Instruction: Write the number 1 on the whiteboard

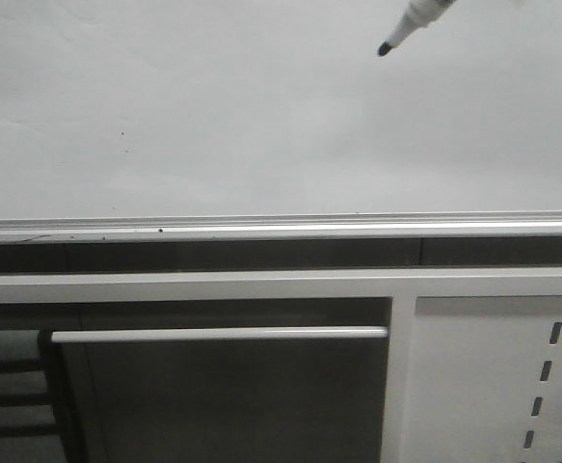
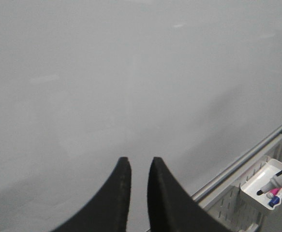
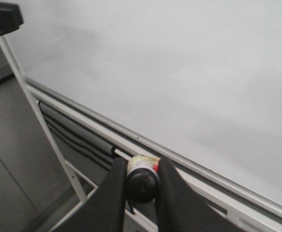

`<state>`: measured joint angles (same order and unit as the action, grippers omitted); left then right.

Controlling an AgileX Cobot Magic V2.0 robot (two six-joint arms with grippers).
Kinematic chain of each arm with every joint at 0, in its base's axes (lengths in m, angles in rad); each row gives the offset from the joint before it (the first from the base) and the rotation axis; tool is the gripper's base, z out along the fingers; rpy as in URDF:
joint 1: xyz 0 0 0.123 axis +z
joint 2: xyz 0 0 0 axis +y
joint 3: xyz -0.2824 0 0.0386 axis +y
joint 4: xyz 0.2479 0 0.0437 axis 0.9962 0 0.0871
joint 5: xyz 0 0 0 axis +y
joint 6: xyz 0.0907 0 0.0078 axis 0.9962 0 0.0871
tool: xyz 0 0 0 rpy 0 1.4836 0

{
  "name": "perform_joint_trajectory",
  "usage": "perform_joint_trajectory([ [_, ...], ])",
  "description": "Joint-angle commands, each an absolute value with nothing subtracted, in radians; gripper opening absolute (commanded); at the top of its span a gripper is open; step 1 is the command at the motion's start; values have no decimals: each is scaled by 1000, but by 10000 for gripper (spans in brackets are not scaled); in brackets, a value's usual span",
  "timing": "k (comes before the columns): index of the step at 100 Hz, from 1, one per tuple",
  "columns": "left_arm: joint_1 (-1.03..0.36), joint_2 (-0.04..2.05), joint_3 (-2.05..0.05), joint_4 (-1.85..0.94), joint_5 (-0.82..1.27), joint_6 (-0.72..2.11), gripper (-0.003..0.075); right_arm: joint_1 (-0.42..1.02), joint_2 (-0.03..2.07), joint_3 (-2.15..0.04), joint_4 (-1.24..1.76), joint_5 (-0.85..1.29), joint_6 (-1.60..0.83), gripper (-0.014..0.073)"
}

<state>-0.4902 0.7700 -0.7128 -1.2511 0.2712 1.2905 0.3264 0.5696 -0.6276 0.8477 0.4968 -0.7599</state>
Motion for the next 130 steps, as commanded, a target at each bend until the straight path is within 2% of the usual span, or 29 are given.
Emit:
perform_joint_trajectory([
  [1,-480,708,-691,-1316,196,1272,-20,339,518,-591,904,347,-765,-51],
  [17,-480,641,-616,-1389,74,1272,-20,376,551,-575,904,257,-778,-51],
  [32,-480,636,-608,-1389,52,1272,-20,437,620,-576,904,152,-822,-51],
  [51,-480,636,-608,-1389,12,1272,-20,592,747,-609,900,30,-899,-51],
  [72,-480,636,-608,-1385,0,1272,-20,735,878,-654,829,-200,-904,-51],
  [130,-480,636,-608,-1374,0,1273,-20,746,1150,-694,779,-413,-904,-52],
])
